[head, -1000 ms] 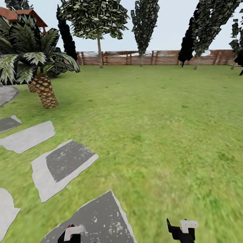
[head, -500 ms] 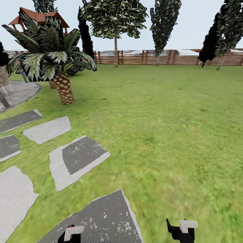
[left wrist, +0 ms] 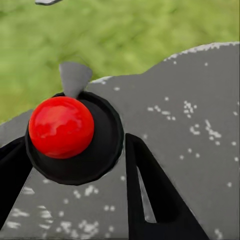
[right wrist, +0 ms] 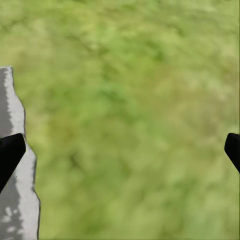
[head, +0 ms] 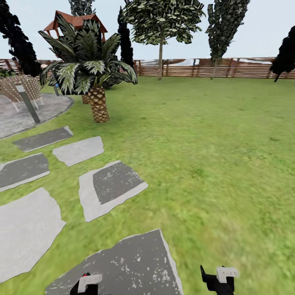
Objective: Pick up the pesticide atomizer in the garden and spray insectifuge to fully cover both potted plants in the garden.
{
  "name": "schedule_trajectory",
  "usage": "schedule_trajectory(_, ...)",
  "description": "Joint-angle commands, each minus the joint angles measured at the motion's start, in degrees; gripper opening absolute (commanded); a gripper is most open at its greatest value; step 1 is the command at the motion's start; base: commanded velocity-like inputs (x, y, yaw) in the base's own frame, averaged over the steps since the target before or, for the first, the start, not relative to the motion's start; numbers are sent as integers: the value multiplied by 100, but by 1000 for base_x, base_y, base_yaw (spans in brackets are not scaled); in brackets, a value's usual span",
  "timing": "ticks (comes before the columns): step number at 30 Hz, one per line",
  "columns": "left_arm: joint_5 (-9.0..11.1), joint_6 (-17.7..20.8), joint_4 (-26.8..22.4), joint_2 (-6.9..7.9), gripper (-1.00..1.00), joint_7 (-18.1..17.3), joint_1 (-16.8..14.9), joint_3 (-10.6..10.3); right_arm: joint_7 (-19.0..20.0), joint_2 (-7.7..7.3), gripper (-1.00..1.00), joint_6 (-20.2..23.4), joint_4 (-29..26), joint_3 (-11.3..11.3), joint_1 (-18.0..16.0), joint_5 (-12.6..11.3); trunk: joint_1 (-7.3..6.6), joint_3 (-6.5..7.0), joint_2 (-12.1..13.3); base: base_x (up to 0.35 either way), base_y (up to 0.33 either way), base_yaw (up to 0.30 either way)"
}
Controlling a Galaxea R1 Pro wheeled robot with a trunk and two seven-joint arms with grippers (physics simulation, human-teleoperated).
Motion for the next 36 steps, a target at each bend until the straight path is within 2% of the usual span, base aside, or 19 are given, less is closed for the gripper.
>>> schedule_trajectory(1,25,-21,6,-1,-100,-1,-3,-1,2,5,100,-18,2,-32,-2,19,-1,-8,-2,0,0,277)
schedule_trajectory(36,28,-23,6,-1,-100,-2,-3,-1,2,11,100,-18,10,-34,-2,21,-1,-115,-2,0,0,277)
